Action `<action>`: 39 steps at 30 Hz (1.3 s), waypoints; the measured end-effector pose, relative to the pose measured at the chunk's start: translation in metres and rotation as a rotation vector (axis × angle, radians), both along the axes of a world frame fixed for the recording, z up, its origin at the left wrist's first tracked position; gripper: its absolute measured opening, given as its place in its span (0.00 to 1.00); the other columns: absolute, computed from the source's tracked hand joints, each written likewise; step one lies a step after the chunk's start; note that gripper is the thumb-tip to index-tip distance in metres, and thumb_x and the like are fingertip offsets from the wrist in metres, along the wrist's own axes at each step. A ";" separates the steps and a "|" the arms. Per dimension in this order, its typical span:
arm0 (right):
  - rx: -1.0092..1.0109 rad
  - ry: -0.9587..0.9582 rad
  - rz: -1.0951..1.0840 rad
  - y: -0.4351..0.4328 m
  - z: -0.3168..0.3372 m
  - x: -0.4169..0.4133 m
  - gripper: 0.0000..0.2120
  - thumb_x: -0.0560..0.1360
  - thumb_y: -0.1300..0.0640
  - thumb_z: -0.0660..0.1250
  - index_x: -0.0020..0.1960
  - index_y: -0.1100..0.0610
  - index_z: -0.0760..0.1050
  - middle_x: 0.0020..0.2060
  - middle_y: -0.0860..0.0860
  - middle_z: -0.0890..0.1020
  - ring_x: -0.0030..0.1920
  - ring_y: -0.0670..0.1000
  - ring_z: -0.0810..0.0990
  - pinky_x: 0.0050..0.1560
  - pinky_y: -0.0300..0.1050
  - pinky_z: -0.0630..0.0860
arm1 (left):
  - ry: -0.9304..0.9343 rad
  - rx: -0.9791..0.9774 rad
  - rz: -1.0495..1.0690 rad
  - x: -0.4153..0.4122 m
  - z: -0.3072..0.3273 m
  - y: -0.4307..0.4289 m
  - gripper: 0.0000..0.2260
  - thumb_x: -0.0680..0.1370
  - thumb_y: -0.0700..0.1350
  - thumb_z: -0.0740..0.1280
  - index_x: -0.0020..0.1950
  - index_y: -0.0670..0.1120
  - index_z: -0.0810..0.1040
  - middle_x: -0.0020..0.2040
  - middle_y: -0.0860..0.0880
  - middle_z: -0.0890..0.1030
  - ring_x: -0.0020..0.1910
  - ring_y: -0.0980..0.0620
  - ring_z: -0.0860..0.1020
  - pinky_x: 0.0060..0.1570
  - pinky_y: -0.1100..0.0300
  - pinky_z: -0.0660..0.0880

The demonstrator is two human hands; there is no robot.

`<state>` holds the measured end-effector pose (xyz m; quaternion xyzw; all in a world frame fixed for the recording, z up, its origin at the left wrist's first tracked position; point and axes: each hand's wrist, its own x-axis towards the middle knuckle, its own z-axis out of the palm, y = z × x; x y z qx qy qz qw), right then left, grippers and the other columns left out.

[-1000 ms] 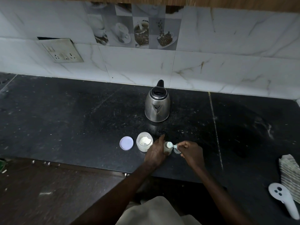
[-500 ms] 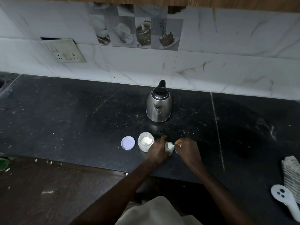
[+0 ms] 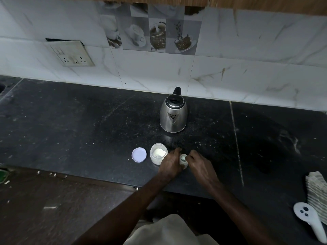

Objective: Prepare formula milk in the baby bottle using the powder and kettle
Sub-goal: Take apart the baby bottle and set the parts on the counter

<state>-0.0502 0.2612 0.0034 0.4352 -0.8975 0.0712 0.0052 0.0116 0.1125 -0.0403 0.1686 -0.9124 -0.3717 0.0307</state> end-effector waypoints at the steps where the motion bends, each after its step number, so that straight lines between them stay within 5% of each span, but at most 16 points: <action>1: -0.007 0.020 0.018 0.001 -0.001 0.000 0.14 0.65 0.62 0.82 0.48 0.57 0.81 0.44 0.51 0.77 0.39 0.50 0.79 0.32 0.41 0.66 | -0.005 -0.001 -0.001 0.000 0.000 0.000 0.31 0.69 0.43 0.79 0.70 0.39 0.73 0.56 0.39 0.85 0.54 0.39 0.83 0.53 0.50 0.76; 5: -0.027 0.067 0.050 0.008 -0.008 0.002 0.15 0.66 0.60 0.82 0.51 0.57 0.83 0.46 0.52 0.77 0.44 0.52 0.79 0.35 0.46 0.74 | -0.011 0.007 0.002 -0.001 0.001 -0.001 0.30 0.70 0.43 0.78 0.70 0.39 0.73 0.56 0.39 0.84 0.54 0.38 0.83 0.52 0.49 0.78; 39: -0.224 -0.033 -0.066 0.029 -0.023 0.017 0.17 0.68 0.65 0.80 0.55 0.57 0.82 0.49 0.50 0.76 0.46 0.49 0.79 0.33 0.44 0.78 | -0.065 -0.006 0.019 -0.001 0.006 0.001 0.27 0.69 0.43 0.79 0.65 0.43 0.74 0.57 0.41 0.83 0.54 0.39 0.82 0.52 0.47 0.78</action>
